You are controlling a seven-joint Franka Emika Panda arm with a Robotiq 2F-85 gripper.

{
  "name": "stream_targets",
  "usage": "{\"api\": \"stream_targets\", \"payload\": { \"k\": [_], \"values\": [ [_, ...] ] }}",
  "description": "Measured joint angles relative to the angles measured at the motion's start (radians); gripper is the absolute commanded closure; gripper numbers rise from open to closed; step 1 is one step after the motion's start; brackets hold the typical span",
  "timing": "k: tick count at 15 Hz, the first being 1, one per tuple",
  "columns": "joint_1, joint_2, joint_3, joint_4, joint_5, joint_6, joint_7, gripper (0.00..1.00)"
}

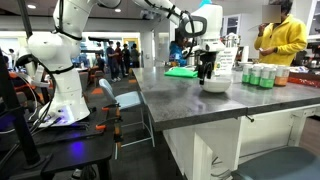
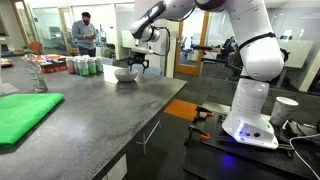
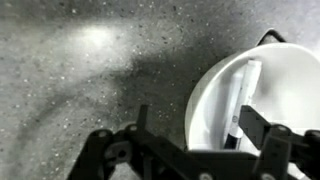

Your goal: Slide the bowl forward

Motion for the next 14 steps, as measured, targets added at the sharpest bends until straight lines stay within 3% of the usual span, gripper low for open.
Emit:
{"api": "stream_targets", "payload": {
  "k": [3, 5, 8, 14],
  "values": [
    [-0.004, 0.004, -0.002, 0.0, 0.04, -0.009, 0.056, 0.12],
    [-0.005, 0.014, 0.0, 0.001, 0.06, -0.009, 0.056, 0.34],
    [-0.002, 0.043, 0.004, 0.012, 0.064, -0.009, 0.051, 0.58],
    [0.0, 0.079, 0.002, 0.045, 0.046, -0.006, 0.046, 1.0]
  ]
}}
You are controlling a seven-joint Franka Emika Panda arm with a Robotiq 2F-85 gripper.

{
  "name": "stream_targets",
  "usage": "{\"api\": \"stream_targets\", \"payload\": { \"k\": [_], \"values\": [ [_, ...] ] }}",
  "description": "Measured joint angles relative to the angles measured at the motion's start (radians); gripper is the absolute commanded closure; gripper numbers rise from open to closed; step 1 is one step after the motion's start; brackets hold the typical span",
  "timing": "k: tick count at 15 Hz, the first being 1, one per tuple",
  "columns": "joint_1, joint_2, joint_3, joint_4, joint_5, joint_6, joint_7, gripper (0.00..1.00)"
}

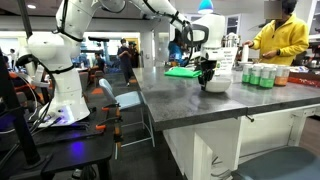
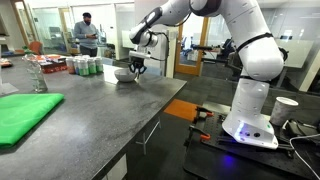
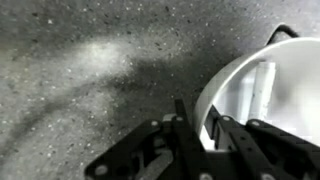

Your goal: Slide the bowl forward

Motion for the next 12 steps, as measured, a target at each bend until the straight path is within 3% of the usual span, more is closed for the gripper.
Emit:
{"api": "stream_targets", "payload": {
  "k": [7, 12],
  "values": [
    [0.015, -0.038, -0.009, -0.022, -0.054, 0.011, -0.027, 0.98],
    [0.004, -0.186, -0.004, -0.249, -0.053, 0.047, -0.265, 0.98]
  ]
}}
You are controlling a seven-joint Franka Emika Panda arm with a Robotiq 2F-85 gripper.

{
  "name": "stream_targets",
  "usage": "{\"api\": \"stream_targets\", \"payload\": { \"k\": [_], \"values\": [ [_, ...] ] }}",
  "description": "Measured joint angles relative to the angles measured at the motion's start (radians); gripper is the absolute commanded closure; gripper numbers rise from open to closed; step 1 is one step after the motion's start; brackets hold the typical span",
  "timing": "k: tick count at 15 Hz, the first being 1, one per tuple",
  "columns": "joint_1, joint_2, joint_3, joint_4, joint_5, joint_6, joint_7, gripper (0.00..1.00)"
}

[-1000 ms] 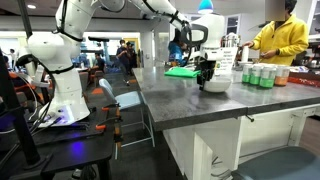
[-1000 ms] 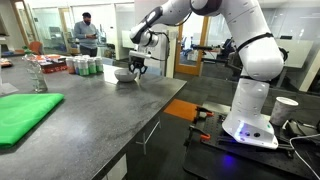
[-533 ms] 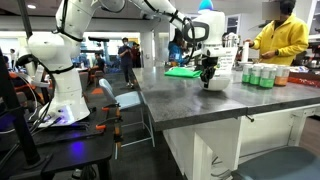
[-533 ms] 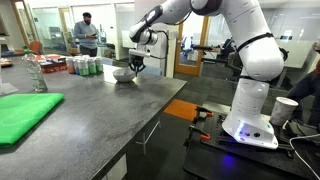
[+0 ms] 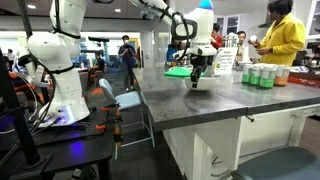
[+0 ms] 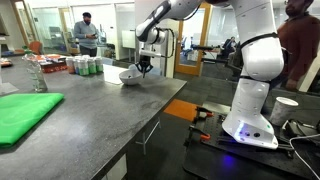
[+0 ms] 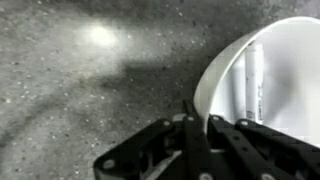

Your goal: Slide the bowl forward

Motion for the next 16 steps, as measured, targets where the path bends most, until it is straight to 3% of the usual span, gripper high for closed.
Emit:
{"api": "stream_targets", "payload": {
  "k": [5, 9, 12, 16],
  "values": [
    [-0.017, -0.206, 0.019, -0.321, 0.02, 0.078, -0.334, 0.98],
    [-0.018, -0.318, 0.061, -0.515, 0.157, 0.09, -0.619, 0.98],
    [-0.017, -0.356, 0.073, -0.595, 0.259, 0.087, -0.766, 0.98],
    [-0.018, -0.371, 0.063, -0.614, 0.272, 0.098, -0.809, 0.98]
  ]
}}
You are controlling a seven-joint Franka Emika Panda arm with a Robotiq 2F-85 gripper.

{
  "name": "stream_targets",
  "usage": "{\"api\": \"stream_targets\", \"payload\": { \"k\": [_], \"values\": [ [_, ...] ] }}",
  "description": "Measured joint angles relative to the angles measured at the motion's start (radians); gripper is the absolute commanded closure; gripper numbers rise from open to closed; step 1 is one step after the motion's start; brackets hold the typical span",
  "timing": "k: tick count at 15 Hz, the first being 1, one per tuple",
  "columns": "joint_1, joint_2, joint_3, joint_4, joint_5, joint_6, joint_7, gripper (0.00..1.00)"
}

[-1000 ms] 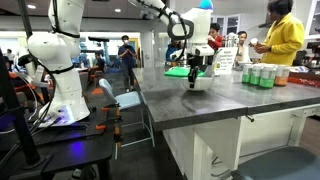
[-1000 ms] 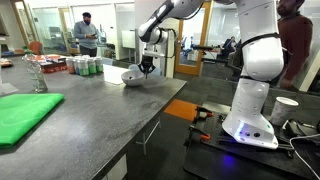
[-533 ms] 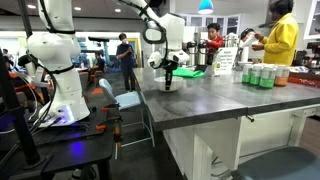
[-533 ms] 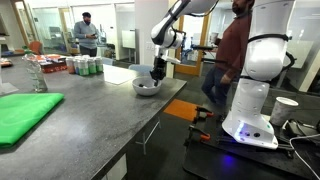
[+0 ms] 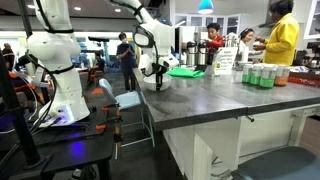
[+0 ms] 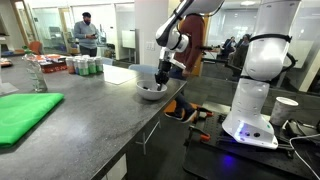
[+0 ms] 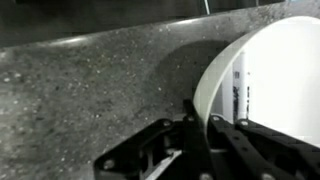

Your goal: Slide the bowl forward

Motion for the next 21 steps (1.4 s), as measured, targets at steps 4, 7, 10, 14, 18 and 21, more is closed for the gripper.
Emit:
{"api": "stream_targets", "payload": {
  "k": [4, 7, 10, 14, 18, 21],
  "values": [
    [0.014, -0.044, 0.0, -0.026, -0.124, 0.111, 0.03, 0.98],
    [0.032, -0.084, 0.002, -0.054, -0.258, 0.147, 0.111, 0.91],
    [0.041, -0.102, 0.002, -0.066, -0.318, 0.145, 0.15, 0.64],
    [0.041, -0.105, 0.0, -0.07, -0.322, 0.133, 0.15, 0.34],
    [0.039, -0.148, -0.013, -0.071, -0.411, 0.116, 0.191, 0.04],
    [0.038, -0.222, -0.016, -0.07, -0.526, 0.036, 0.239, 0.0]
  ]
}}
